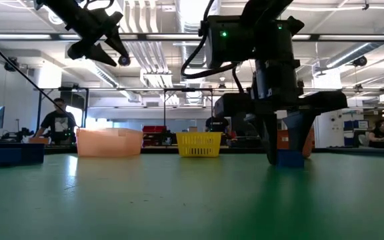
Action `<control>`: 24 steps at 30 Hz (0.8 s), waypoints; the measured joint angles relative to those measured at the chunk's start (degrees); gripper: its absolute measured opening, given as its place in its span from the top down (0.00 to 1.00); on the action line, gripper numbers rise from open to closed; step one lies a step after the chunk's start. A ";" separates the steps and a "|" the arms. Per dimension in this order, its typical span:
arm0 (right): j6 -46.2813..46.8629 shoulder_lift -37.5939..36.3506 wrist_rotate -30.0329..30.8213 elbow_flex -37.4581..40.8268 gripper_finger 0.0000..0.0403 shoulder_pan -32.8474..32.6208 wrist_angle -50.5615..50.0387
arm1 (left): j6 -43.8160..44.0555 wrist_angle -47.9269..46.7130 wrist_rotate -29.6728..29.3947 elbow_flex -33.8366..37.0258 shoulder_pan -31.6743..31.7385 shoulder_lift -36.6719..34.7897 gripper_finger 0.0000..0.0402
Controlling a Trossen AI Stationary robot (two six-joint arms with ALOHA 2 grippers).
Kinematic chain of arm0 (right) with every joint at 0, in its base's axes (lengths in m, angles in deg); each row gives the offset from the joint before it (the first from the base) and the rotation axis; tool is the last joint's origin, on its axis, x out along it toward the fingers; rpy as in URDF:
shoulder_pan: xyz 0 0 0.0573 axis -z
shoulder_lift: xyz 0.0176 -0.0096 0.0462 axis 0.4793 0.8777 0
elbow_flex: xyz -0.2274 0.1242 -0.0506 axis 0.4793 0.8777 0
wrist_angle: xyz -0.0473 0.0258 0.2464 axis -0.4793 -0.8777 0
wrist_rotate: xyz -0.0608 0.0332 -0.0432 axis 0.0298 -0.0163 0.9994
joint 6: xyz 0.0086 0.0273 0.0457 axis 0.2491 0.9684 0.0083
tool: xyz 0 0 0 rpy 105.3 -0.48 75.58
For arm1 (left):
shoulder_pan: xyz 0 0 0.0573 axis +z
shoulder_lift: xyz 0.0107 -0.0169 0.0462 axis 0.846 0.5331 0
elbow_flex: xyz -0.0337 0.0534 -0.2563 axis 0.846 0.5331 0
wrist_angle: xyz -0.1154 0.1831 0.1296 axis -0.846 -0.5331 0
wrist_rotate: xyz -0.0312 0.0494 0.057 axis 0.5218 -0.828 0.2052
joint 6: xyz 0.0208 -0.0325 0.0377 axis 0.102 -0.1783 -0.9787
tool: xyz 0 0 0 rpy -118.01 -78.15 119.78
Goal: Sort & place blocks by color
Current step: Put the blue game piece into the yellow bin
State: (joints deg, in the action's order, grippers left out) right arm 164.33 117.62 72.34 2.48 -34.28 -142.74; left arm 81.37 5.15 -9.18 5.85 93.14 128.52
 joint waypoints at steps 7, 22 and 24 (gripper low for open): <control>-1.87 -3.08 0.57 0.02 0.67 0.47 -0.40 | 0.41 -0.01 0.20 0.00 -0.17 -0.16 0.40; -16.63 -16.93 12.41 -1.00 0.66 8.36 -0.22 | 10.50 3.37 1.03 -0.02 -1.07 -0.35 0.40; -20.99 -18.15 13.66 -1.59 0.66 10.74 -0.13 | 12.31 5.08 1.07 -0.02 -1.11 -0.35 0.40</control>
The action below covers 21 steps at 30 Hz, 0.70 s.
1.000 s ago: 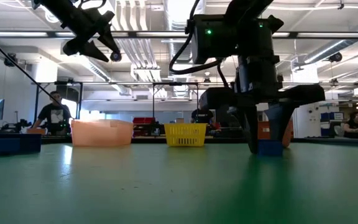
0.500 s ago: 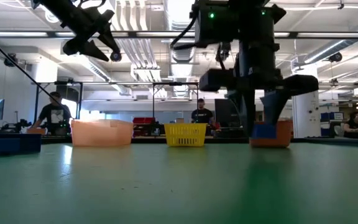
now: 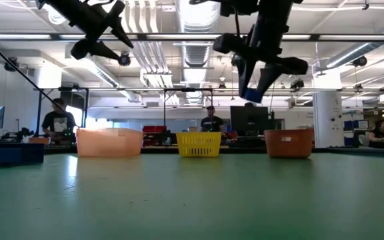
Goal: Sort & place blocks by color
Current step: Put the blue game piece into the yellow bin
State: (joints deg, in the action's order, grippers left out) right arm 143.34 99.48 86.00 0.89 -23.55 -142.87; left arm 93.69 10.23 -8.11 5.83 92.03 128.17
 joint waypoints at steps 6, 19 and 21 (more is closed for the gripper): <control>-13.22 -2.07 0.48 -0.90 0.66 8.03 3.96 | 6.17 5.62 1.62 -0.13 -1.12 -0.20 0.40; -29.24 1.30 -2.92 -0.90 0.66 18.29 18.53 | 15.02 12.76 2.98 -0.17 -7.64 -0.69 0.40; -30.82 2.69 -2.95 -0.90 0.66 19.16 19.37 | 15.27 13.14 2.98 -0.17 -8.77 -0.72 0.40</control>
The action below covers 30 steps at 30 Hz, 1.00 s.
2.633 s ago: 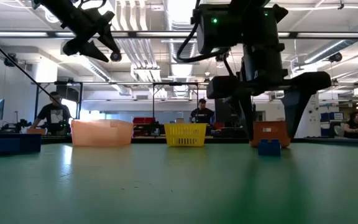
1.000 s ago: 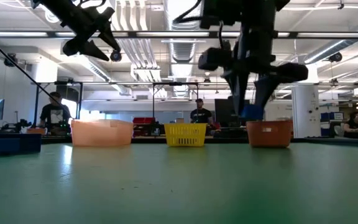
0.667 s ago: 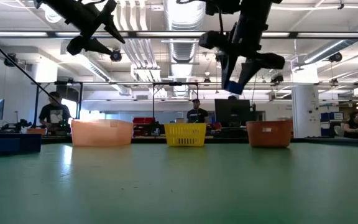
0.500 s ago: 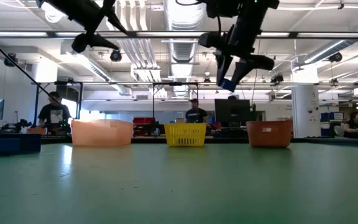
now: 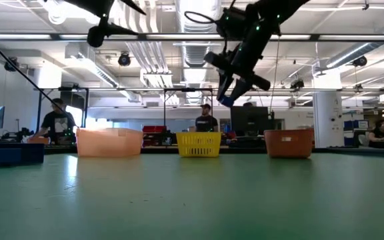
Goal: Sort & place blocks by color
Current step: Put the blue game piece into the yellow bin
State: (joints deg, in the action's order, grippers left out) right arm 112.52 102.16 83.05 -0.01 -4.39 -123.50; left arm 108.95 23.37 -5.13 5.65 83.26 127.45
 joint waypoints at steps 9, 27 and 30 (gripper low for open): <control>-4.89 6.15 -0.29 0.02 0.66 2.44 1.98 | 1.73 4.06 -0.02 0.00 -3.52 0.02 0.40; -5.52 8.29 -5.85 0.04 0.65 3.02 10.39 | 2.84 5.14 -0.31 0.09 -4.16 0.22 0.40; -5.66 8.40 -5.81 0.04 0.63 3.02 10.72 | 2.82 4.97 -0.31 0.09 -4.16 0.44 0.40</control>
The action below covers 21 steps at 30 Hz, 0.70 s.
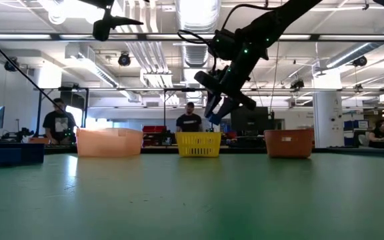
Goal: Sort & place blocks by color
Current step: Put the blue game piece into the yellow bin, then put the red game piece into the orange bin
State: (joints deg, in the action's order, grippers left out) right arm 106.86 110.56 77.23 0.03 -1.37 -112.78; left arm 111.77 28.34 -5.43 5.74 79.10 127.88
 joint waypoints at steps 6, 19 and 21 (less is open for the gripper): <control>-0.27 -0.72 -0.11 0.00 0.50 0.00 0.00 | -0.02 -3.62 0.10 0.31 -1.66 0.44 0.40; -0.36 -6.74 -6.35 0.00 0.45 -1.52 -0.42 | 9.82 -39.75 1.55 0.42 -10.68 2.75 0.40; -0.36 -8.19 -6.43 0.00 0.46 -2.58 -0.50 | 11.84 -44.24 1.76 0.42 -12.21 4.29 0.40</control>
State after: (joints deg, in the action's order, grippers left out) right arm 106.50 102.37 70.81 0.03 -3.96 -113.28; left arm 123.61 -15.89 -3.68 6.16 66.89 132.17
